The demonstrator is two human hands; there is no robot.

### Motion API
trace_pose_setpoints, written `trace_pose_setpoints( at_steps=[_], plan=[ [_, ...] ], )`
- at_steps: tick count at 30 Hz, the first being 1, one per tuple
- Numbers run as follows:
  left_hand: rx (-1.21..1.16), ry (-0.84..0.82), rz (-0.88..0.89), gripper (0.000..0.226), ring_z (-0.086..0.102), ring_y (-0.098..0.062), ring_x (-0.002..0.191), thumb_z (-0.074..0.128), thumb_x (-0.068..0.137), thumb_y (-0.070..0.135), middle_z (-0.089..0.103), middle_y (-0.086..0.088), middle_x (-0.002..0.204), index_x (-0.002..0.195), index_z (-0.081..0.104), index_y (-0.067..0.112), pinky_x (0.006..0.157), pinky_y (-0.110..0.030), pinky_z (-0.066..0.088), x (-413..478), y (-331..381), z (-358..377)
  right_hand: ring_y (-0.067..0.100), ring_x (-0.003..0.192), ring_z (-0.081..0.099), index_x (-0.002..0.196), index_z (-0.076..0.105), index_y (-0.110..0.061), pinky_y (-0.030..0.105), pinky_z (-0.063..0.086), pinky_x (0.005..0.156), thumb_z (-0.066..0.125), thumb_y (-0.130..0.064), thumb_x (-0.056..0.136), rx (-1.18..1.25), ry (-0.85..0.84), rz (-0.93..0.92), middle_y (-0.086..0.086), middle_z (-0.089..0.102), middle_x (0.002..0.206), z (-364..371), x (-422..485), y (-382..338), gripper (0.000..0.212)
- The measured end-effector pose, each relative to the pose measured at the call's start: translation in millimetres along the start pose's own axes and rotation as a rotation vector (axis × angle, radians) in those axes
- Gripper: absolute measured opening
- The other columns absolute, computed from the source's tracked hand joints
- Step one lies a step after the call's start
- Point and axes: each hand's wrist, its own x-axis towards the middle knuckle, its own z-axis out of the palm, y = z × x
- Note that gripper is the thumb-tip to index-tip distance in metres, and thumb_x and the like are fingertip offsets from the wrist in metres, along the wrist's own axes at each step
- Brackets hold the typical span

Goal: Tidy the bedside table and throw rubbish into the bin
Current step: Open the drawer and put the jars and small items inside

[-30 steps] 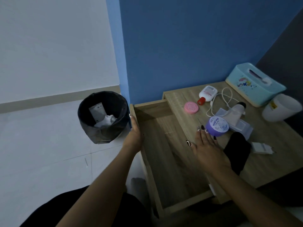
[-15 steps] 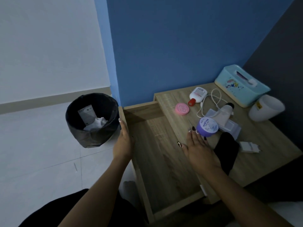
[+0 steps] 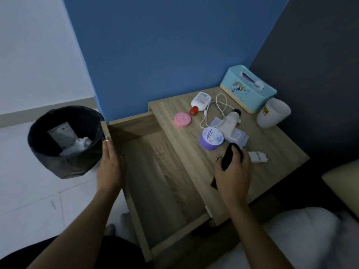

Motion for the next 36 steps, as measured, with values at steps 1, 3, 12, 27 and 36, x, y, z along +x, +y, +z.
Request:
trace_pose_setpoints(
  at_steps=[1,3,12,27,36],
  plan=[
    [0.008,0.002,-0.005,0.072,0.045,-0.039,0.131,0.046,0.096,0.014,0.006,-0.012,0.161,0.151,-0.001,0.013,0.076,-0.044,0.056,0,0,0,0.026,0.131,0.038,0.141,0.039,-0.014,0.041,0.043,0.101,0.062,-0.033,0.087,0.017,-0.026,0.047,0.012,0.037,0.146,0,-1,1,0.062],
    [0.022,0.002,-0.008,0.073,0.049,-0.04,0.126,0.046,0.096,0.011,0.005,-0.011,0.161,0.151,-0.001,0.012,0.07,-0.041,0.056,0,2,0,0.027,0.136,0.035,0.146,0.029,-0.015,0.042,0.042,0.103,0.064,-0.032,0.086,0.096,-0.073,0.153,0.011,0.031,0.151,1,-2,2,0.072],
    [0.02,0.001,-0.019,0.069,0.057,-0.038,0.116,0.042,0.097,0.014,0.004,-0.009,0.161,0.151,-0.001,0.013,0.067,-0.037,0.054,1,2,-2,0.03,0.135,0.039,0.148,0.025,-0.012,0.047,0.041,0.107,0.068,-0.018,0.081,0.268,-0.114,0.311,0.013,0.034,0.152,2,-5,-1,0.08],
    [-0.085,0.003,-0.049,0.062,0.036,-0.031,0.139,0.036,0.101,0.023,0.008,-0.009,0.161,0.152,0.003,0.013,0.092,-0.041,0.051,3,11,-10,0.012,0.141,0.029,0.15,0.024,-0.016,0.014,0.025,0.108,0.066,-0.022,0.084,0.546,-0.354,-0.261,0.002,0.026,0.157,47,-36,-154,0.079],
    [-0.136,-0.01,-0.017,0.059,0.029,-0.027,0.143,0.032,0.1,0.018,0.01,-0.008,0.161,0.152,0.004,0.011,0.1,-0.039,0.045,6,4,-15,0.027,0.141,0.031,0.149,0.025,-0.012,0.041,0.034,0.114,0.06,-0.016,0.089,0.245,-0.66,-0.426,0.011,0.023,0.157,177,-47,-167,0.07]
  ],
)
